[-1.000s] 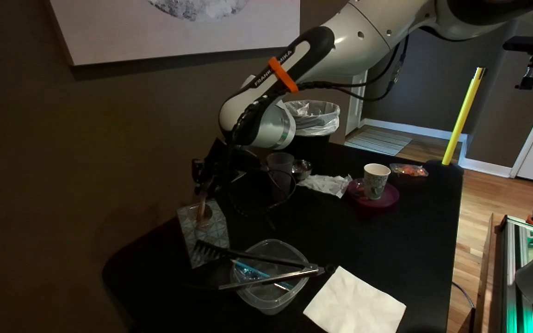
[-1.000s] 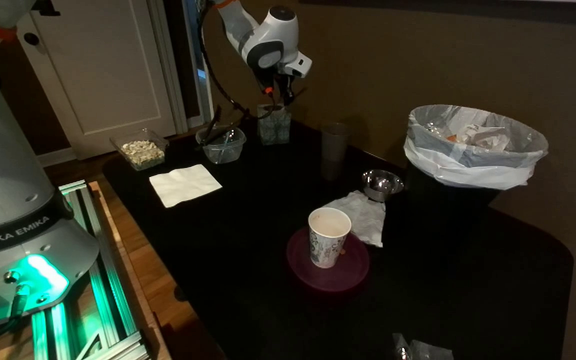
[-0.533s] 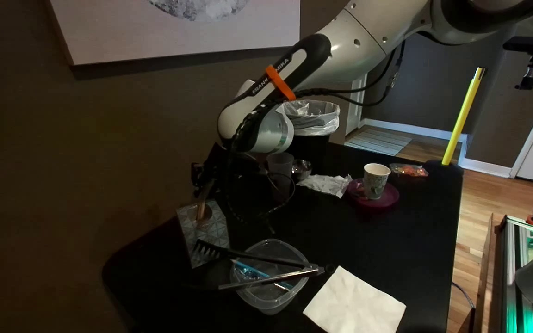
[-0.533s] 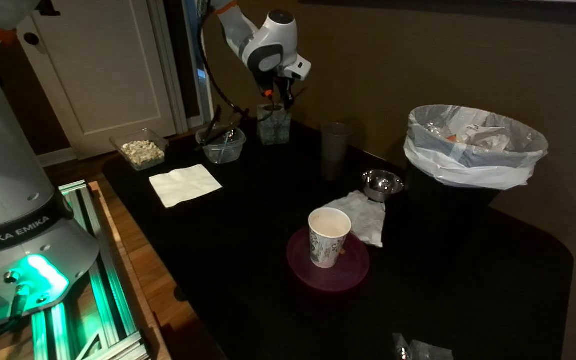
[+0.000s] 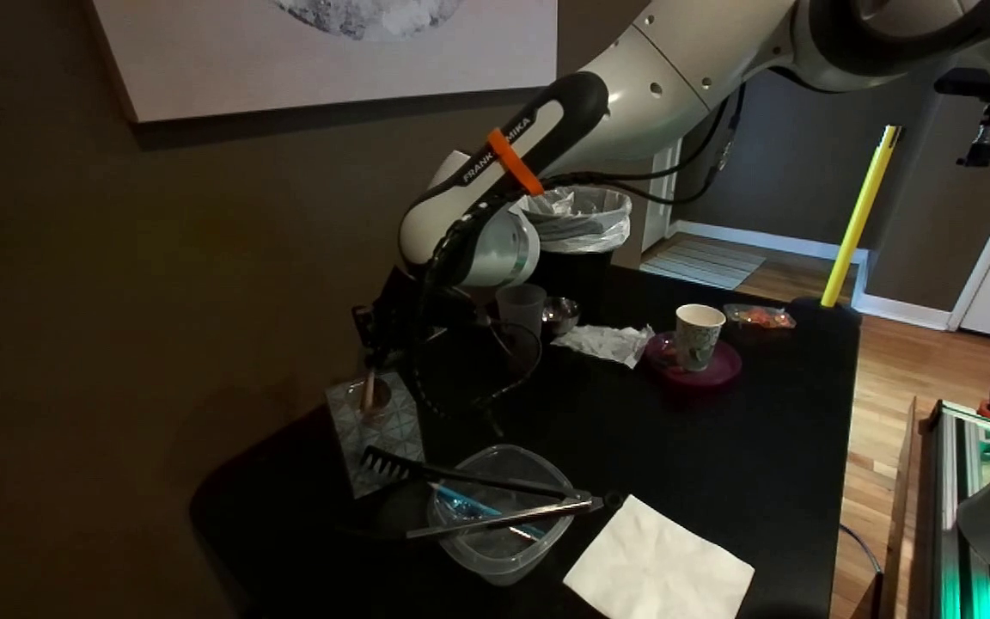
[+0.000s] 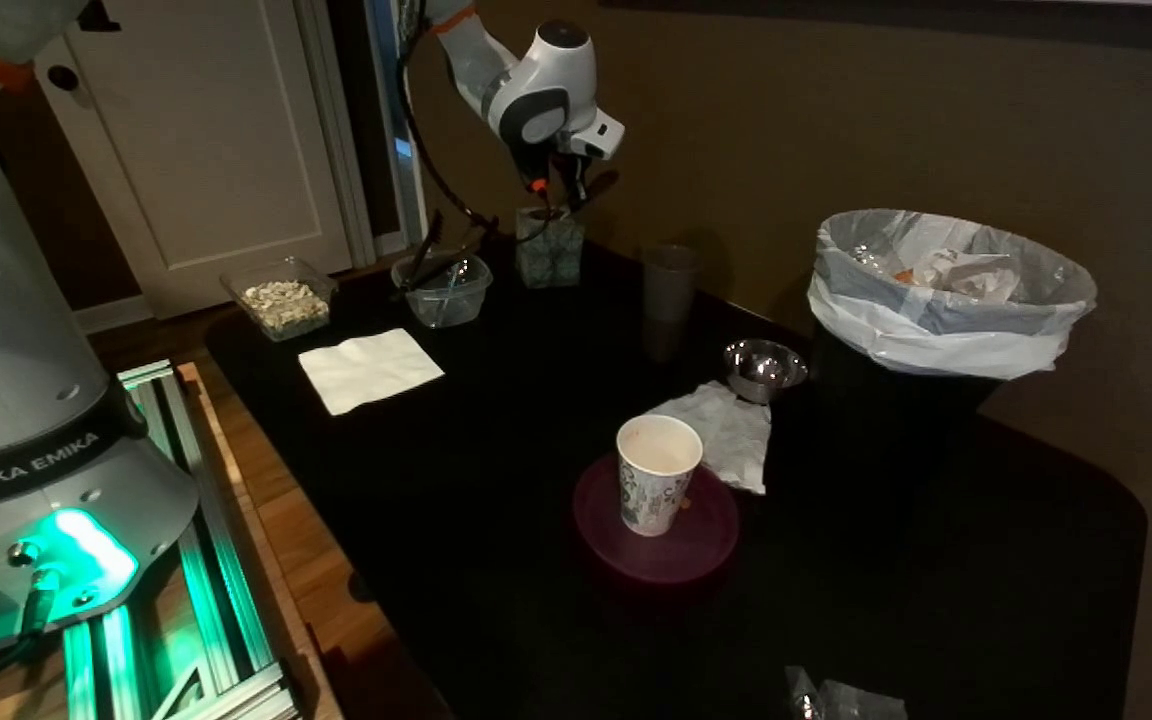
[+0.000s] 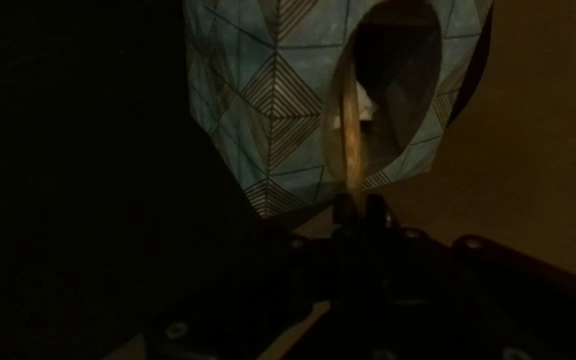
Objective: Pick up the wooden spoon from the blue tissue box and put it on the table
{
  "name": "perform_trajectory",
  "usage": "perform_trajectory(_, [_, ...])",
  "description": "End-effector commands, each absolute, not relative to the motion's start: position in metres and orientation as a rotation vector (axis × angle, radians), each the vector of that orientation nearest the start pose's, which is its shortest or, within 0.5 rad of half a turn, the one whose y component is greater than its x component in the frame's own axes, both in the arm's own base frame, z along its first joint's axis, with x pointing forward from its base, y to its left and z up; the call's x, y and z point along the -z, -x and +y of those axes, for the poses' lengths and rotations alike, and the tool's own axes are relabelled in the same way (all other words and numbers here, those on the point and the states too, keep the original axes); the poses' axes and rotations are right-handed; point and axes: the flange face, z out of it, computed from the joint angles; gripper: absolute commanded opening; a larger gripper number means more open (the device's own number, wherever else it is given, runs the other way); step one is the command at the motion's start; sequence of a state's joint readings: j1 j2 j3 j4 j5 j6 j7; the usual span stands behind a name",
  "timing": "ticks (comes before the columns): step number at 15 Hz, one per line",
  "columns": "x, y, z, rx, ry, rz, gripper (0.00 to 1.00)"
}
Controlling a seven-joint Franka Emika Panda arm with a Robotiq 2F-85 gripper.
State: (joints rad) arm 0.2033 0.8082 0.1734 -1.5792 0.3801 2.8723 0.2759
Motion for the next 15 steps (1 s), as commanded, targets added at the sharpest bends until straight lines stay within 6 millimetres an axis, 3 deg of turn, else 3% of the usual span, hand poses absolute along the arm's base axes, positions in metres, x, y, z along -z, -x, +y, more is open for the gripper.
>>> perform_trajectory(1, [-0.221,-0.700,0.234,0.520,2.639,0.444,0.02])
perform_trajectory(12, [-0.295,-0.661,0.227,0.781,2.715,0.205,0.02])
perform_trajectory(15, [-0.323,-0.647,0.220,0.862,2.691,0.183,0.02])
